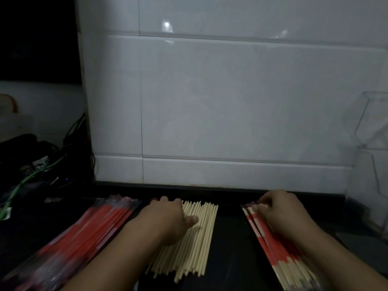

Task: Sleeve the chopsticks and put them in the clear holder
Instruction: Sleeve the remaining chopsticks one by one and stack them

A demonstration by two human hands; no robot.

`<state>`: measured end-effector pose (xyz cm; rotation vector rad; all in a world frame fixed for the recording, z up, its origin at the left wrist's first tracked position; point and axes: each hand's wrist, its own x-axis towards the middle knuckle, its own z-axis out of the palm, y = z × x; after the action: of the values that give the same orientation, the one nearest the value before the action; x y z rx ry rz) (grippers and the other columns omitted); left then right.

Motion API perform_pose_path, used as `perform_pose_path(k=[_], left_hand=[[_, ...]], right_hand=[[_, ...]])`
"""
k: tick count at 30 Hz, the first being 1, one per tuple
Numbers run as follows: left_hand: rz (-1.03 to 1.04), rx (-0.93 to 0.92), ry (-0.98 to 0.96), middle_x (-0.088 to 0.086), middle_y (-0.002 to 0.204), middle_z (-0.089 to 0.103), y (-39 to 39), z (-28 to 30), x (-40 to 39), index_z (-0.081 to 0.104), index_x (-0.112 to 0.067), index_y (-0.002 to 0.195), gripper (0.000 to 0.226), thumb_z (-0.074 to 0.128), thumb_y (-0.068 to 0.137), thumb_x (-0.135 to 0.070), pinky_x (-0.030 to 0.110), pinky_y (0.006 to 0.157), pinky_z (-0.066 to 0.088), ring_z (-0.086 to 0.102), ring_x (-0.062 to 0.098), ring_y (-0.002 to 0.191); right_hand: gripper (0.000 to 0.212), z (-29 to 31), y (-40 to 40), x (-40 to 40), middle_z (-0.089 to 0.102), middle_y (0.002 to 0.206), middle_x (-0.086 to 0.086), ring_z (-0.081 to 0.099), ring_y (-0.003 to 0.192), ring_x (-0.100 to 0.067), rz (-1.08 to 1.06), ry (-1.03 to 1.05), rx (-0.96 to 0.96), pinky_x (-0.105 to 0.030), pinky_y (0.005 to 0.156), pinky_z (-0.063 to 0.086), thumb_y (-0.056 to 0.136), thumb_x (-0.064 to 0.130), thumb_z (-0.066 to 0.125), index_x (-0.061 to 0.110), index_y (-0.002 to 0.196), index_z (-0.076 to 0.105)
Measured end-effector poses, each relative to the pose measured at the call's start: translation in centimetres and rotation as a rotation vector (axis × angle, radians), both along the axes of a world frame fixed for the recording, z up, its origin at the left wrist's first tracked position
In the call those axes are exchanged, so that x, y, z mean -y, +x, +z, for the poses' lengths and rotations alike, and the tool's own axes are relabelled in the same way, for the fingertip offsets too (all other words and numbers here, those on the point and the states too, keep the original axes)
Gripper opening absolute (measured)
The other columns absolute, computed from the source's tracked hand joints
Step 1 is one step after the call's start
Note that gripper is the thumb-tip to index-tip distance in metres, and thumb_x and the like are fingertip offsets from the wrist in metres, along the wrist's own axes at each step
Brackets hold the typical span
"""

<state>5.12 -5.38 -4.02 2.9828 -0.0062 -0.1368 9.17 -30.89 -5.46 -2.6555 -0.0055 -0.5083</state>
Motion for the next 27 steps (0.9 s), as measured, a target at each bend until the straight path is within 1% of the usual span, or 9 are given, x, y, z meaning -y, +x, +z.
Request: perform_pose_path(k=[3,5,9,11,13,16,20,25,27], left_hand=[[-0.001,-0.02,-0.002,0.01,0.147,0.046,-0.3,0.2,0.3,0.04,-0.017,0.145,0.062,0.041,0.098,-0.058,0.041,0.11,0.039,0.043,0.03,0.134],[-0.012,-0.004,0.022,0.011,0.141,0.052,-0.5,0.2,0.5,0.048,-0.015,0.139,0.057,0.041,0.1,-0.056,0.041,0.106,0.041,0.047,0.03,0.129],[-0.029,-0.039,0.01,0.013,0.133,0.057,-0.8,0.2,1.3,0.053,-0.009,0.129,0.044,0.041,0.104,-0.043,0.034,0.093,0.043,0.053,0.029,0.12],[-0.03,-0.058,-0.037,0.013,0.129,0.059,-0.7,0.3,1.9,0.054,-0.007,0.127,0.038,0.045,0.103,-0.035,0.031,0.086,0.043,0.056,0.027,0.116],[-0.069,-0.071,-0.013,0.014,0.129,0.057,-0.9,0.5,2.8,0.053,-0.005,0.129,0.038,0.046,0.102,-0.032,0.034,0.094,0.043,0.054,0.029,0.119],[-0.155,-0.102,0.138,0.019,0.133,0.049,-0.3,-0.9,3.7,0.047,-0.004,0.139,0.043,0.039,0.103,-0.026,0.051,0.114,0.026,0.043,0.038,0.127],[-0.16,-0.022,0.198,0.023,0.137,0.046,0.9,-3.1,3.5,0.047,-0.004,0.138,0.048,0.044,0.099,-0.031,0.054,0.117,0.021,0.034,0.043,0.132],[-0.06,0.16,-0.047,0.014,0.149,0.036,0.5,-3.9,3.6,0.037,-0.01,0.143,0.049,0.037,0.102,-0.037,0.047,0.113,0.024,0.028,0.035,0.139],[0.001,0.146,-0.212,0.012,0.149,0.037,0.8,-4.2,3.9,0.04,-0.013,0.139,0.044,0.034,0.101,-0.035,0.047,0.115,0.023,0.028,0.033,0.14]], right_hand=[[0.024,0.4,-1.4,-2.1,0.073,0.102,0.006,0.066,0.097,-0.011,0.128,0.025,0.124,-0.026,0.083,0.048,0.091,0.037,0.063,0.023,0.109,0.073],[0.043,0.1,-3.0,-4.3,0.063,0.126,0.007,0.058,0.116,-0.009,0.3,-0.046,0.017,-0.024,0.1,0.043,0.093,0.046,0.058,0.03,0.133,0.058],[0.07,-2.7,-4.9,-7.9,0.008,0.164,0.001,0.007,0.151,-0.014,0.558,-0.267,-0.329,-0.029,0.122,0.009,0.098,0.058,0.036,0.035,0.156,0.005],[0.064,-3.7,-4.4,-8.4,-0.007,0.165,0.001,-0.01,0.151,-0.013,0.599,-0.295,-0.354,-0.032,0.121,-0.004,0.102,0.053,0.027,0.037,0.156,-0.004],[0.061,-4.1,-3.6,-8.1,-0.01,0.165,0.003,-0.014,0.149,-0.009,0.621,-0.296,-0.346,-0.031,0.121,-0.007,0.103,0.05,0.022,0.037,0.155,-0.006],[0.061,-4.4,-2.8,-7.5,-0.008,0.165,0.003,-0.013,0.149,-0.006,0.639,-0.338,-0.329,-0.029,0.12,-0.008,0.102,0.046,0.021,0.033,0.156,-0.004],[0.059,-3.8,-3.1,-7.4,0.003,0.165,0.005,0.0,0.15,-0.006,0.625,-0.324,-0.283,-0.029,0.122,0.0,0.103,0.043,0.026,0.031,0.157,0.006],[0.053,-3.3,-3.1,-6.9,0.025,0.157,0.01,0.029,0.141,-0.004,0.617,-0.229,-0.218,-0.018,0.114,0.022,0.102,0.044,0.036,0.028,0.152,0.03],[0.043,-3.2,-3.2,-7.0,0.04,0.143,0.012,0.044,0.128,-0.002,0.631,-0.18,-0.197,-0.021,0.109,0.032,0.1,0.041,0.038,0.032,0.142,0.043]])
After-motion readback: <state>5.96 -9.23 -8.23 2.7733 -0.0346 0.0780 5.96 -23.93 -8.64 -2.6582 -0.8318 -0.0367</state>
